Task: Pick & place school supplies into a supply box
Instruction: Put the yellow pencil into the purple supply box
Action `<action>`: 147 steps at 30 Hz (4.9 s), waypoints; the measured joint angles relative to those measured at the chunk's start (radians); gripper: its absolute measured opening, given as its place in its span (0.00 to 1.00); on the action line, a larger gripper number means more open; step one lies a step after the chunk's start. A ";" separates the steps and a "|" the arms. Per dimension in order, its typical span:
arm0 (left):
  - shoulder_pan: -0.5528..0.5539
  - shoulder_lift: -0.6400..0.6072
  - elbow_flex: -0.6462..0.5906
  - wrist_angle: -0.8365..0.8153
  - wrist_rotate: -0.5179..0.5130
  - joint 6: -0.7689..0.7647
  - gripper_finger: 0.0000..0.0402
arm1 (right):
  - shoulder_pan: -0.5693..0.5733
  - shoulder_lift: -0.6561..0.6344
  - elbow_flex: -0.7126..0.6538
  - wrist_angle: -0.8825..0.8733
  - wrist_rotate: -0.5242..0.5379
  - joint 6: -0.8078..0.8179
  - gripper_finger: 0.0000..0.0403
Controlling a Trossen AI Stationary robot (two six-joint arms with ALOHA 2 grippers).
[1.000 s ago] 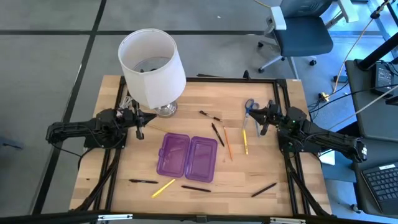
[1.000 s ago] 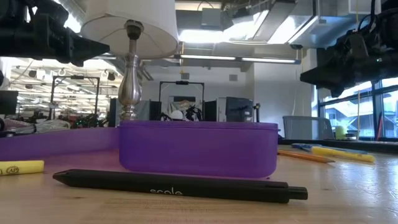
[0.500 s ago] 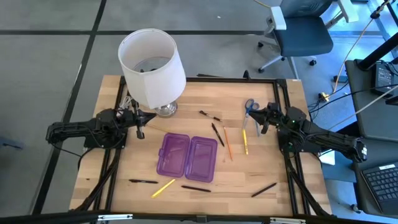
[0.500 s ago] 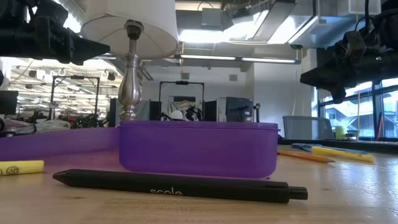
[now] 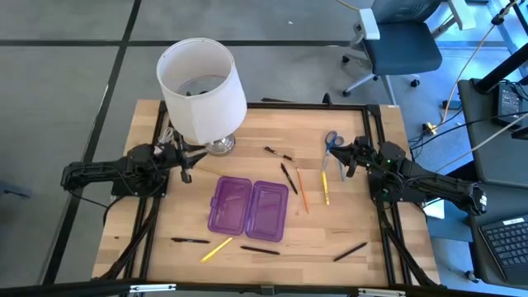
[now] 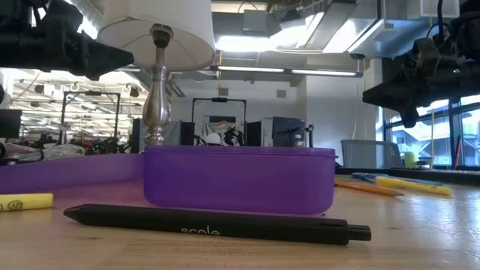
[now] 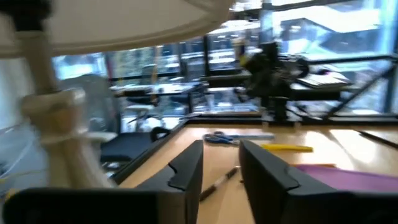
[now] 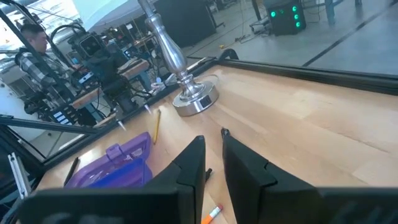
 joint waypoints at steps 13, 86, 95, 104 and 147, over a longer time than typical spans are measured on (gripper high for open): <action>0.000 0.000 0.000 0.005 -0.011 -0.155 0.37 | 0.000 0.000 0.000 0.000 0.011 -0.024 0.15; -0.003 0.934 0.273 -0.584 -0.074 -0.374 0.36 | 0.000 0.000 0.000 0.012 0.106 -0.154 0.15; -0.003 0.996 0.275 -0.564 -0.068 -0.372 0.36 | 0.000 0.000 0.000 0.012 0.106 -0.154 0.15; -0.002 1.006 0.275 -0.557 -0.055 -0.361 0.36 | 0.000 0.000 0.000 0.012 0.106 -0.154 0.15; -0.003 1.007 0.276 -0.567 0.152 -0.749 0.12 | 0.000 0.000 0.000 0.012 0.106 -0.154 0.15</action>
